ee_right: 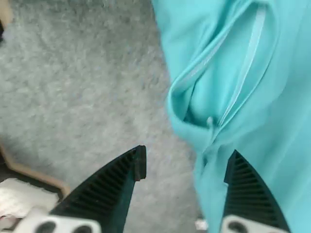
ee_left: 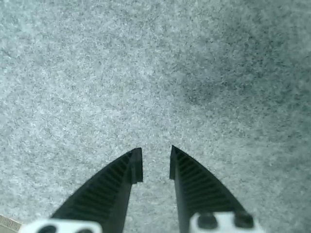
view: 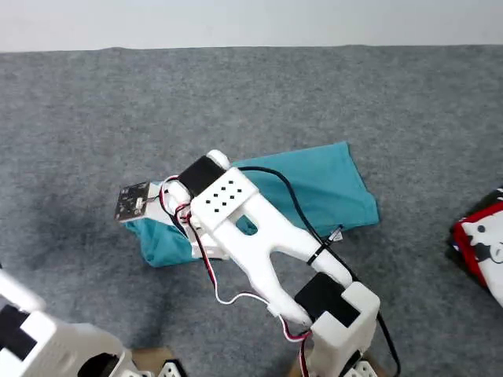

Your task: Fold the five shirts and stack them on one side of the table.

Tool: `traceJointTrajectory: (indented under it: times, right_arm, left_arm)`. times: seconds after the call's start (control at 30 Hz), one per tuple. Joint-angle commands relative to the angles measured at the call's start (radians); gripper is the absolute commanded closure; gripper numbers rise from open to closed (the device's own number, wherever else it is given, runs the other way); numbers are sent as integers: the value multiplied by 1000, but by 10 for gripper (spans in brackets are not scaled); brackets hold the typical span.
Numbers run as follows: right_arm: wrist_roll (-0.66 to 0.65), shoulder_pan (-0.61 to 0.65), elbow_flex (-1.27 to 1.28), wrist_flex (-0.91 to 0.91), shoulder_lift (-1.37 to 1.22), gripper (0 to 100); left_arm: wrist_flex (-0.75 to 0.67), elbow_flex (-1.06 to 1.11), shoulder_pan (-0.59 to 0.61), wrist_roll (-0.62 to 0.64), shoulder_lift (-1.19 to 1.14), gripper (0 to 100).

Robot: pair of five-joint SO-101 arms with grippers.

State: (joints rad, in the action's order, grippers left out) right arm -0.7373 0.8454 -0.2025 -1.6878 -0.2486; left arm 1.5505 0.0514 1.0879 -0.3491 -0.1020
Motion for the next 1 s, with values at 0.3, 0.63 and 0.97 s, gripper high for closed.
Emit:
traceJointTrajectory:
  times: [0.3, 0.63, 0.97]
  right_arm:
    - [-150, 5, 236, 297, 42, 731]
    - [-155, -88, 184, 298, -27, 985]
    - [-157, -216, 69, 306, -51, 988]
  left_arm:
    - [-48, -4, -5, -6, 48, 902]
    - [-52, -4, 0, -6, 46, 902]
    - [-51, -2, -6, -6, 44, 902]
